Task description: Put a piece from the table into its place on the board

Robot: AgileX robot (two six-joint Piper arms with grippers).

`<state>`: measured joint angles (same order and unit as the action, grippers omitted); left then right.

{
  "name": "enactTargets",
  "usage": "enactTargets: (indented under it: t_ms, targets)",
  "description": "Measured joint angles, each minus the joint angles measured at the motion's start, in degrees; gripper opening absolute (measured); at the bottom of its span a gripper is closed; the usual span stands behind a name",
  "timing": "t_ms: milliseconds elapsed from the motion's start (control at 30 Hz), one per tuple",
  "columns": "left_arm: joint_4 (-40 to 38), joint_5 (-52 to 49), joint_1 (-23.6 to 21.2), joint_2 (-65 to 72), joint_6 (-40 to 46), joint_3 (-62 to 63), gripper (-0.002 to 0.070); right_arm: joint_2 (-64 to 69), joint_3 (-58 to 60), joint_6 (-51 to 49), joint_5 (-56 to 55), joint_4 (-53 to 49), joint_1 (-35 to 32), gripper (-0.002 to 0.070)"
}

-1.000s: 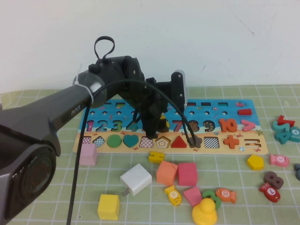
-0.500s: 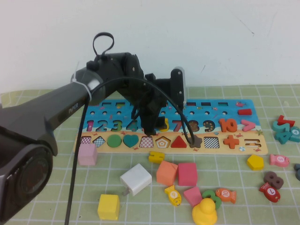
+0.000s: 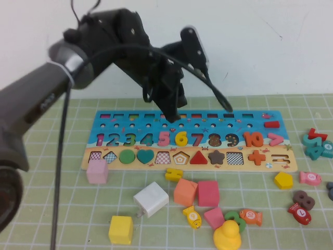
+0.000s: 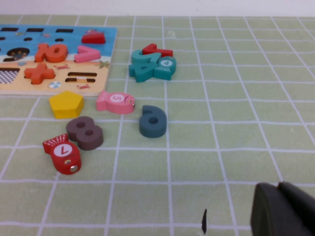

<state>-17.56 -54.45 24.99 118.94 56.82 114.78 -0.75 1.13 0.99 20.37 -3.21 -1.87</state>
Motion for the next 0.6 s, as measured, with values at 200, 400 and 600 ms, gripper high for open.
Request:
enactTargets:
  t_ms: [200,400,600]
  targets:
    - [-2.98,-6.38,-3.88,-4.37,-6.06,-2.28,0.0001,0.00,0.00,0.00,0.00,0.00,0.00,-0.0001]
    - [-9.41,-7.81,-9.71,-14.37,-4.67,-15.53,-0.0001,0.00,0.00,0.00,0.00,0.00,0.00,-0.0001]
    - [-10.73,4.04,-10.65,-32.74,-5.02,-33.60,-0.0001,0.00,0.00,0.00,0.00,0.00,0.00,-0.0001]
